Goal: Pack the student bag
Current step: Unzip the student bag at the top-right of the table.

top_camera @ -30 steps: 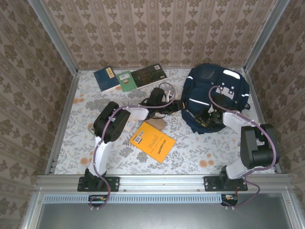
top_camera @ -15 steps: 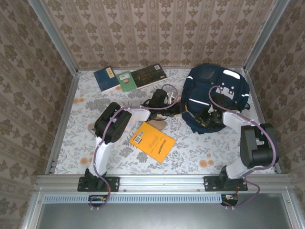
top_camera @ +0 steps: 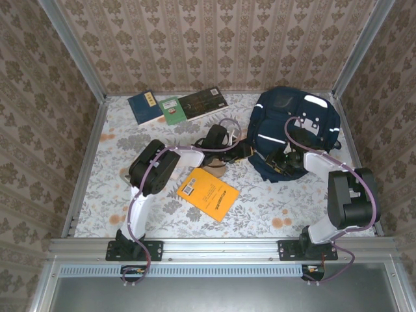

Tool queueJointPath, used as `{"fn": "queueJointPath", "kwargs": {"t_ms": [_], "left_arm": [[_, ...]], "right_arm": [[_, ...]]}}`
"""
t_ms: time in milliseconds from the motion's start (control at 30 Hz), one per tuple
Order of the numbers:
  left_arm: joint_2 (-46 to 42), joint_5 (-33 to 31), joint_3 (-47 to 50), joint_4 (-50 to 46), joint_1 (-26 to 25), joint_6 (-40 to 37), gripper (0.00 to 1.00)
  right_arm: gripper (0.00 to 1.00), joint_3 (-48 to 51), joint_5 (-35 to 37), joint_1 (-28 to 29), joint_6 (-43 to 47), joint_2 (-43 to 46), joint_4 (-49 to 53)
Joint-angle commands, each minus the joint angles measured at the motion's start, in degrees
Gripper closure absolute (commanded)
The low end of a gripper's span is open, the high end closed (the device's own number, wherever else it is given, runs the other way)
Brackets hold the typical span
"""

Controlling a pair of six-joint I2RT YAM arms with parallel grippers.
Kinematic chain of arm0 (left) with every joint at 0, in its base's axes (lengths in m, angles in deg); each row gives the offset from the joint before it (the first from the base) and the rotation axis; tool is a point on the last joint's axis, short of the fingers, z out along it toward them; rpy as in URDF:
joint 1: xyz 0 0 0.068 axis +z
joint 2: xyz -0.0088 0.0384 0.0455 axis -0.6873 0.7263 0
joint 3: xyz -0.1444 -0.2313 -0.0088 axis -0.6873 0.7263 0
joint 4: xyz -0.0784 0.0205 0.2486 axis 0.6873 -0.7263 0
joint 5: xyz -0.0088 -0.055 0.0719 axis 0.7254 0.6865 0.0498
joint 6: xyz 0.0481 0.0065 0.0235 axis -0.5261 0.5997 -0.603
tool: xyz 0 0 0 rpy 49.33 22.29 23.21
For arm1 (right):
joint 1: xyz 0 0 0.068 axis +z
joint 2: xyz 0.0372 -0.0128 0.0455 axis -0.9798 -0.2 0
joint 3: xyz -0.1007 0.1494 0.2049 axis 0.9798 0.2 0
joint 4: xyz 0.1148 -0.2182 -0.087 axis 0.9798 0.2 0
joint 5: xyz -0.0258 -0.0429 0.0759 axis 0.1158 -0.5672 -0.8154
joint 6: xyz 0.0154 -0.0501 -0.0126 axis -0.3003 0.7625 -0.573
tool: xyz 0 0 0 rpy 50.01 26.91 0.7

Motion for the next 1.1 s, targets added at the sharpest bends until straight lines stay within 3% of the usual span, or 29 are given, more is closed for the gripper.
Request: {"fn": "queueJointPath", "kwargs": {"t_ms": [0,400,1067], "left_arm": [[-0.41,-0.84,-1.17,-1.71,0.30,0.31,0.45],[-0.85,4.83,0.21,6.49,-0.09,3.92,0.48],[-0.60,4.16,0.80,1.66,-1.14,2.32,0.47]], "right_arm": [[0.60,-0.57,0.15,0.16,0.67,-1.86,1.11],[0.59,-0.26,0.37,0.15,0.60,-1.78,1.21],[0.59,0.22,-0.01,0.11,0.08,-1.29,0.84]]}}
